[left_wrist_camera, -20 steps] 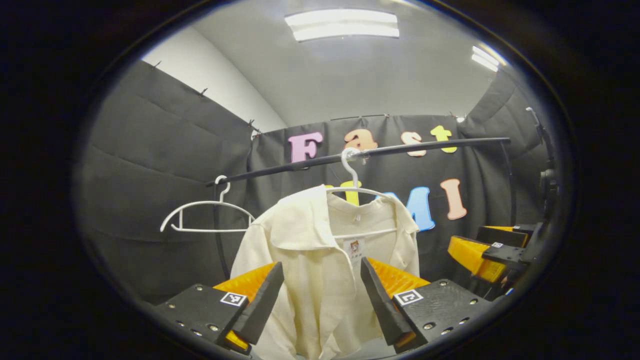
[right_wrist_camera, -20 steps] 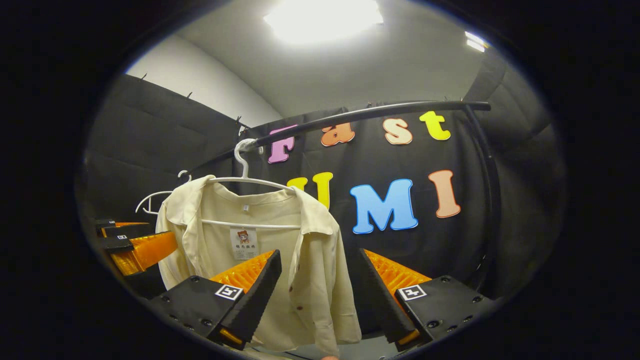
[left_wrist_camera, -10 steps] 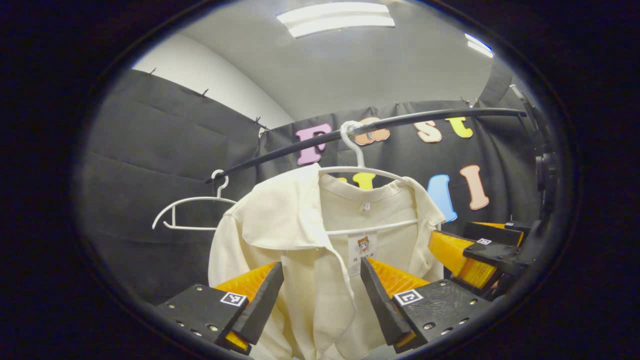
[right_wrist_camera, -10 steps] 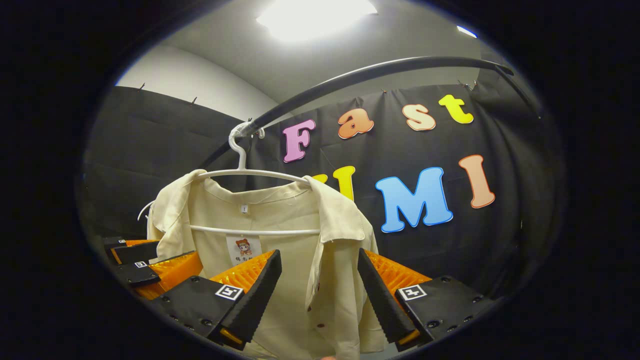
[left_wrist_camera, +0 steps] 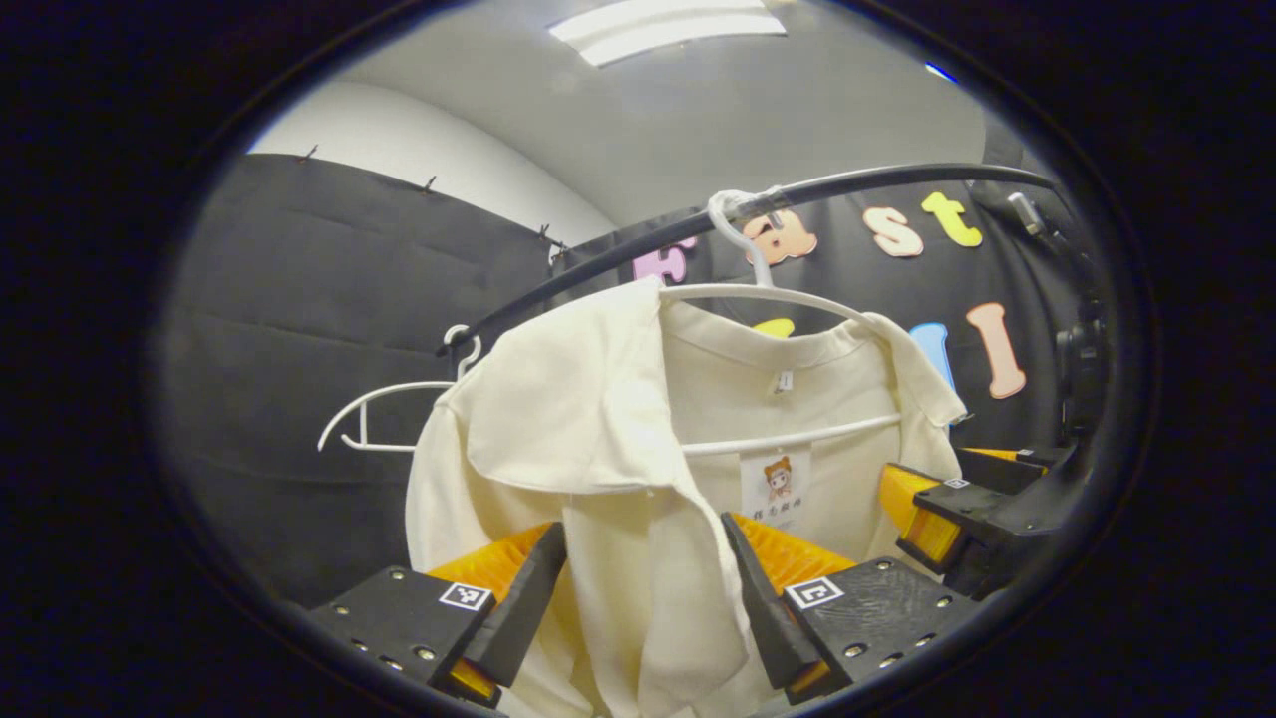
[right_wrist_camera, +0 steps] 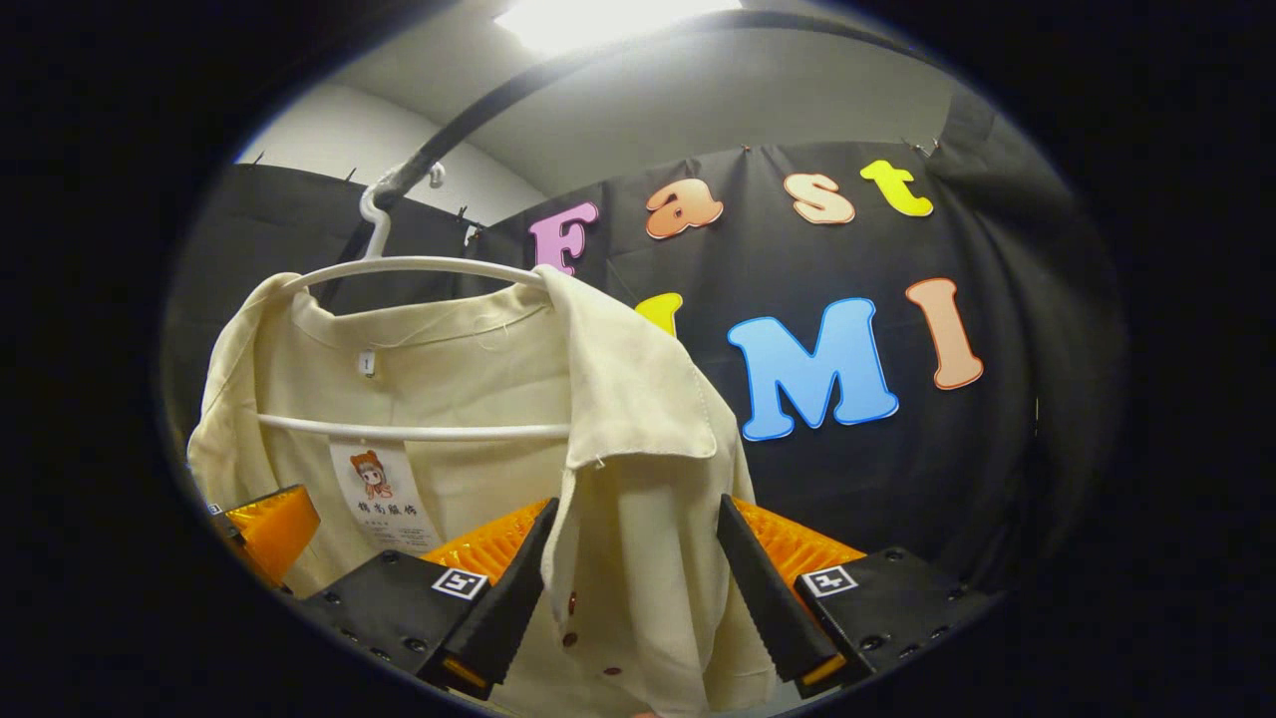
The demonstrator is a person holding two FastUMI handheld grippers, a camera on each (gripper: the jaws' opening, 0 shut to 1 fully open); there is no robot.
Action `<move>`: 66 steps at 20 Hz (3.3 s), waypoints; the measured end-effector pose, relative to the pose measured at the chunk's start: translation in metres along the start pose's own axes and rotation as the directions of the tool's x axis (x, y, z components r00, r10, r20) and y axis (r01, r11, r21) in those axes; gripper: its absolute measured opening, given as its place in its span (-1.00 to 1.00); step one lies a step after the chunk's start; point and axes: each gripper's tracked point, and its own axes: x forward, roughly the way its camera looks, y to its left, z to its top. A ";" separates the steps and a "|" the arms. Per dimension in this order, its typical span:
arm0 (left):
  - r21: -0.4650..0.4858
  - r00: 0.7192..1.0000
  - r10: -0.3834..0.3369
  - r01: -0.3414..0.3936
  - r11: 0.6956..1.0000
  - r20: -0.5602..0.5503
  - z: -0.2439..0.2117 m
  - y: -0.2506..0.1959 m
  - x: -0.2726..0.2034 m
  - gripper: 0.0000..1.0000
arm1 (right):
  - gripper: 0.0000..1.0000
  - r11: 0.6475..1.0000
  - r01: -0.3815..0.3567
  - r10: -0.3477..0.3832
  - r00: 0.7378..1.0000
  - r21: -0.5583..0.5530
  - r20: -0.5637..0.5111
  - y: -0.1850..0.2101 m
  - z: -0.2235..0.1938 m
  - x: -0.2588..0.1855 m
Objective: Grasp the clothes on the hanger with both hands and then place them into the laundry hamper below.
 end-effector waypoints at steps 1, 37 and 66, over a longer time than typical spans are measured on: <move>0.014 1.000 0.010 -0.010 1.000 -0.007 -0.002 0.002 0.005 0.83 | 0.96 1.000 0.008 -0.008 1.000 0.006 -0.001 -0.002 0.001 0.005; 0.038 0.995 0.041 -0.044 0.998 0.090 0.079 0.147 0.030 -0.98 | -0.84 0.979 0.187 -0.184 0.982 -0.086 0.040 -0.093 0.033 0.069; -0.107 0.978 -0.199 0.192 0.976 -0.068 -0.029 0.120 -0.092 -0.96 | -0.87 0.987 -0.130 0.120 0.987 -0.098 -0.106 0.086 -0.021 -0.127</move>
